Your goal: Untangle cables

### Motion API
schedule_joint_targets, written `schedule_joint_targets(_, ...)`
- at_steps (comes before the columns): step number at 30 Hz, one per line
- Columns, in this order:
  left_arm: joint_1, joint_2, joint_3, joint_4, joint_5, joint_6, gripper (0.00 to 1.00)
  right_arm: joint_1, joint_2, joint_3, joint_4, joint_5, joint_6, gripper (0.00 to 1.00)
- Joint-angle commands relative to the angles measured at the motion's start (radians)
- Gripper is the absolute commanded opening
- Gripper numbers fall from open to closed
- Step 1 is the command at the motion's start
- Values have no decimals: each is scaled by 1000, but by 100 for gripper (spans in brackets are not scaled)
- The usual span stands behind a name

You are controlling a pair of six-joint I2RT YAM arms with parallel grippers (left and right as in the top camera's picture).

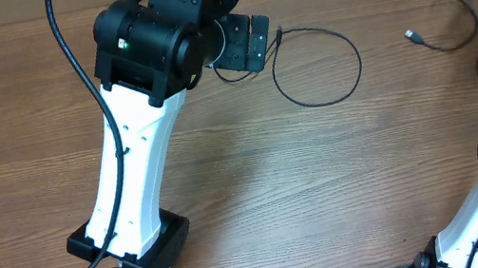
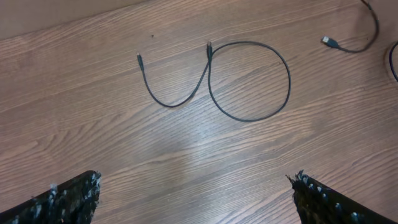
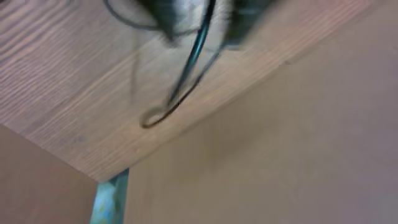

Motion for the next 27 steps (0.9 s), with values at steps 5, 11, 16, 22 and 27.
schedule_joint_targets(5, -9, 4, 0, -2, 0, 12, 100, 6, -47, 47, -78, -68, -3, 100)
schedule_joint_targets(11, -9, 4, 0, -2, 0, 12, 100, 16, -169, 48, -183, -304, -3, 100)
schedule_joint_targets(16, -9, 4, 0, -2, -7, 13, 100, 52, -203, 48, -389, -452, -3, 100)
schedule_joint_targets(22, -12, 4, 0, -2, -7, 17, 100, 164, -188, 35, -559, -372, -64, 100)
schedule_joint_targets(27, -33, -3, 0, -2, -60, 12, 100, 313, -187, 19, -615, -272, -64, 100)
